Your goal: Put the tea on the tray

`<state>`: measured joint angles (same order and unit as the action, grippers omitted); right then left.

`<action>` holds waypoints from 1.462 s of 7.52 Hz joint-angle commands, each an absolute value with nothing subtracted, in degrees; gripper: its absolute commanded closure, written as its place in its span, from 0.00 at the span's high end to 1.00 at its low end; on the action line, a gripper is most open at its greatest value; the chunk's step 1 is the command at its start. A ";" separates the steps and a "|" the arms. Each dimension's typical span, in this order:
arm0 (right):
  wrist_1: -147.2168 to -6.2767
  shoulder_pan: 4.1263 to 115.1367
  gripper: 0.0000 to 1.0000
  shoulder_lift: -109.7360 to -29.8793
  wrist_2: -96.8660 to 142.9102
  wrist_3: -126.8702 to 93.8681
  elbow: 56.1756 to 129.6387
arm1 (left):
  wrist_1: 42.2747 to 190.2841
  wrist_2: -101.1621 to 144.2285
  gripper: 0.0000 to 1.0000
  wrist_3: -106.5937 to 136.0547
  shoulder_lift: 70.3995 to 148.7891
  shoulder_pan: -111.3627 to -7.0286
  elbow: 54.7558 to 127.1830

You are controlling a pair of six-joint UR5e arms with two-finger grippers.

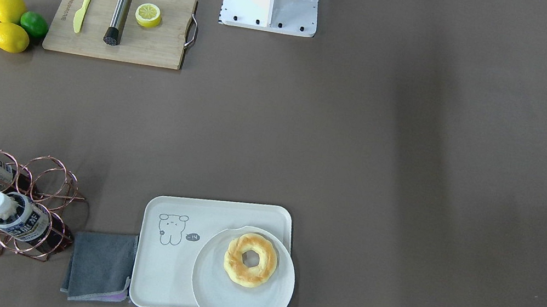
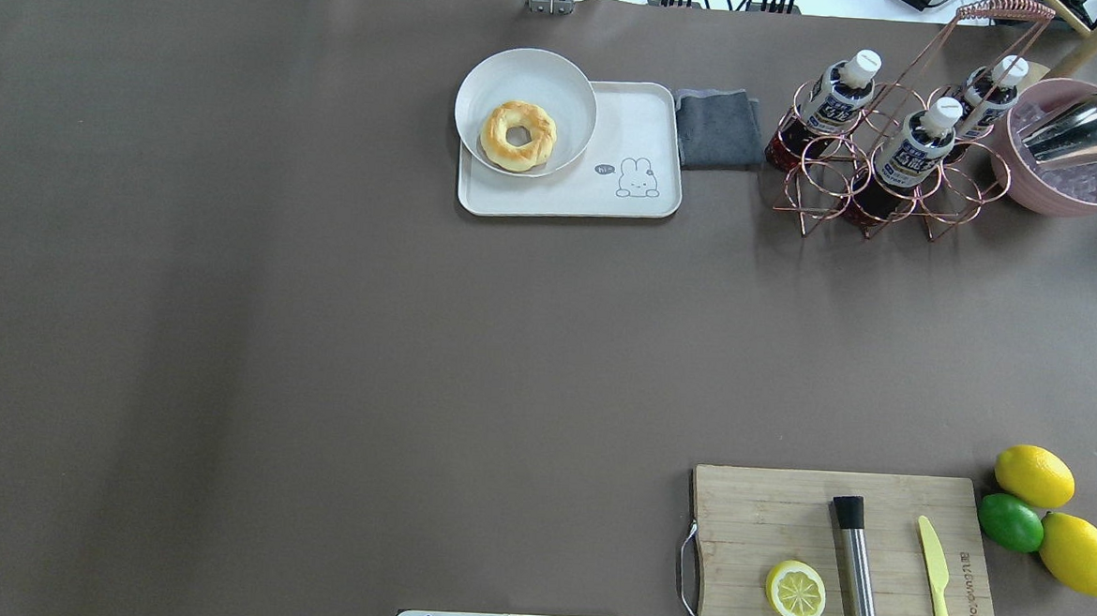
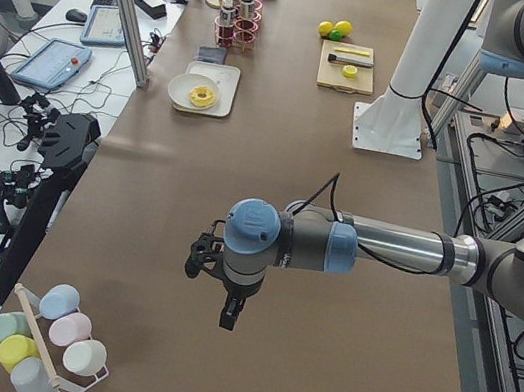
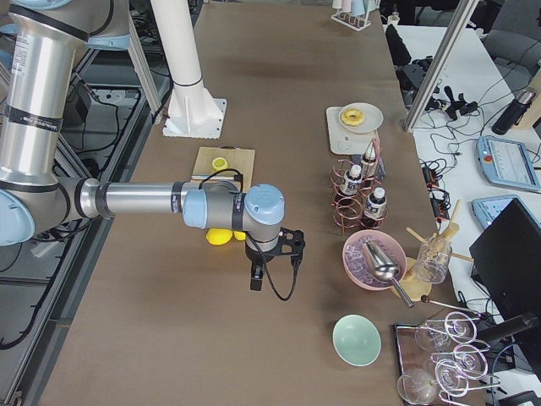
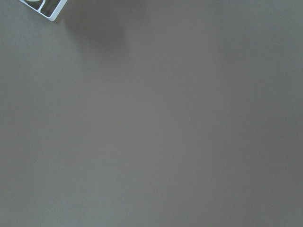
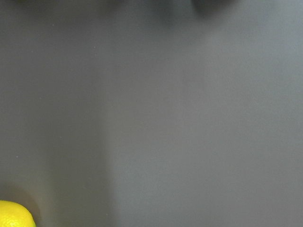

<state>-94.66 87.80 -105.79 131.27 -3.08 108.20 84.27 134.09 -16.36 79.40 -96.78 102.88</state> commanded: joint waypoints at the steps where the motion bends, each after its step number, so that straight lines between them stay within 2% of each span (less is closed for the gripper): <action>1: -94.66 87.80 1.00 -105.73 131.31 -3.08 108.28 | 84.29 134.12 0.98 -16.26 79.37 -96.86 103.18; 2: -94.66 87.80 1.00 -105.82 131.22 -3.08 108.19 | 84.46 134.47 0.98 -16.09 79.45 -96.94 103.27; 4: -94.83 87.80 1.00 -105.73 131.31 -3.08 107.93 | 95.12 134.30 0.98 -15.82 79.63 -96.94 102.22; 7: -94.57 87.80 1.00 -105.73 134.54 -2.90 108.01 | 96.50 135.43 0.98 -16.52 79.72 -96.77 97.93; 10: -78.52 86.32 1.00 -105.30 134.83 -6.65 109.51 | 104.92 139.12 0.98 -14.34 81.81 -95.98 99.93; 11: -77.79 84.13 1.00 -101.03 134.91 -13.38 109.42 | 105.03 141.39 0.98 -9.19 84.00 -95.45 100.28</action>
<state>-82.37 86.94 -105.32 134.76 -5.11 109.37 102.85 138.39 -15.02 80.87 -96.29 99.70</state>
